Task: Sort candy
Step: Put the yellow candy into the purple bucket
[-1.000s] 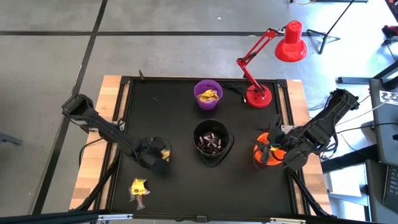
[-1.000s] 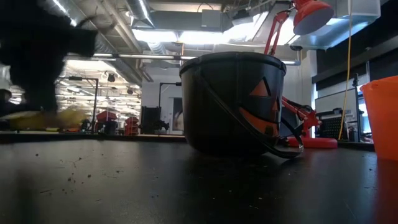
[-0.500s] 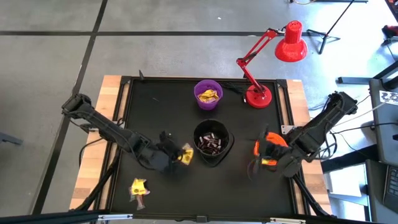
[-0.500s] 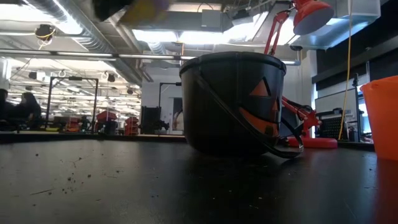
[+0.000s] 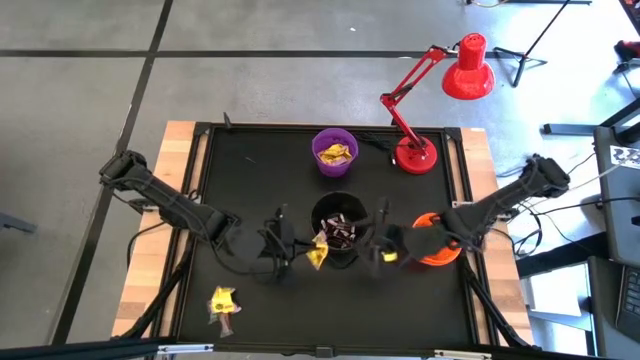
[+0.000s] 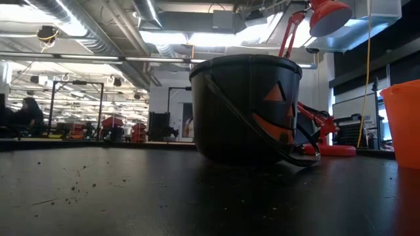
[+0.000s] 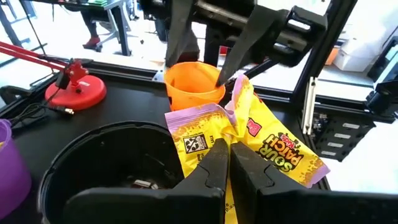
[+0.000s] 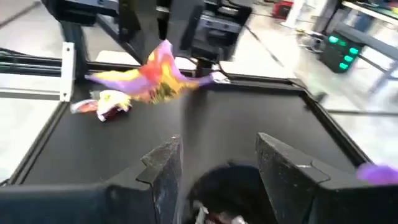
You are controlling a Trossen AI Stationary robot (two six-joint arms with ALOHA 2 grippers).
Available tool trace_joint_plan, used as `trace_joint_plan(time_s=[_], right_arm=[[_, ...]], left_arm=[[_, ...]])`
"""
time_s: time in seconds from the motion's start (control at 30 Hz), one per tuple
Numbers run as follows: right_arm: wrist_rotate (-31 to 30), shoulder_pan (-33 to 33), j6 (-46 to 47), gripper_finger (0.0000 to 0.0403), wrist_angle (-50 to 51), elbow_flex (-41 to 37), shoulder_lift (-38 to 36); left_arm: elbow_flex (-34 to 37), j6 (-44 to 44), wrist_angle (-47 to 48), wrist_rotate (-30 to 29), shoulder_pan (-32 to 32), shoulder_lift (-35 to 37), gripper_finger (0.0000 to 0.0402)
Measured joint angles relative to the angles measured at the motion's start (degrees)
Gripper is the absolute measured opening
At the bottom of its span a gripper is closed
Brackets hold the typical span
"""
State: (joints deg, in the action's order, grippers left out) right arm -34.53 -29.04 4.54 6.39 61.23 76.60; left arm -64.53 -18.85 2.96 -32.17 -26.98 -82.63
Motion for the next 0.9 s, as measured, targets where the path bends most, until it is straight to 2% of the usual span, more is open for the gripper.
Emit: trace_joint_plan(time_s=[0.23, 0.5, 0.6, 0.77, 0.9], right_arm=[[18.66, 6.40, -1.89, 0.0198, -14.15, 0.00, 4.33], [31.64, 10.25, 2.93, 0.0198, -20.44, -0.02, 8.53], [32.68, 10.52, 4.28, 0.0198, -22.80, -0.02, 10.61], [30.40, 10.48, 4.15, 0.0193, -23.02, 0.00, 13.06], [30.16, 10.48, 2.99, 0.0154, -22.79, 0.00, 13.64]], left_arm=[[0.00, 0.06, 0.64, 0.23, 0.50, 0.00, 0.0000], [0.00, -0.03, 3.21, -0.02, 0.50, 0.00, 0.0000], [0.00, 0.00, 3.29, 0.02, 0.59, 0.00, 0.0000], [0.02, -0.03, 4.21, -0.12, 0.71, 0.00, 0.0000], [0.02, -0.09, 4.46, -0.26, 0.72, 0.00, 0.0000]])
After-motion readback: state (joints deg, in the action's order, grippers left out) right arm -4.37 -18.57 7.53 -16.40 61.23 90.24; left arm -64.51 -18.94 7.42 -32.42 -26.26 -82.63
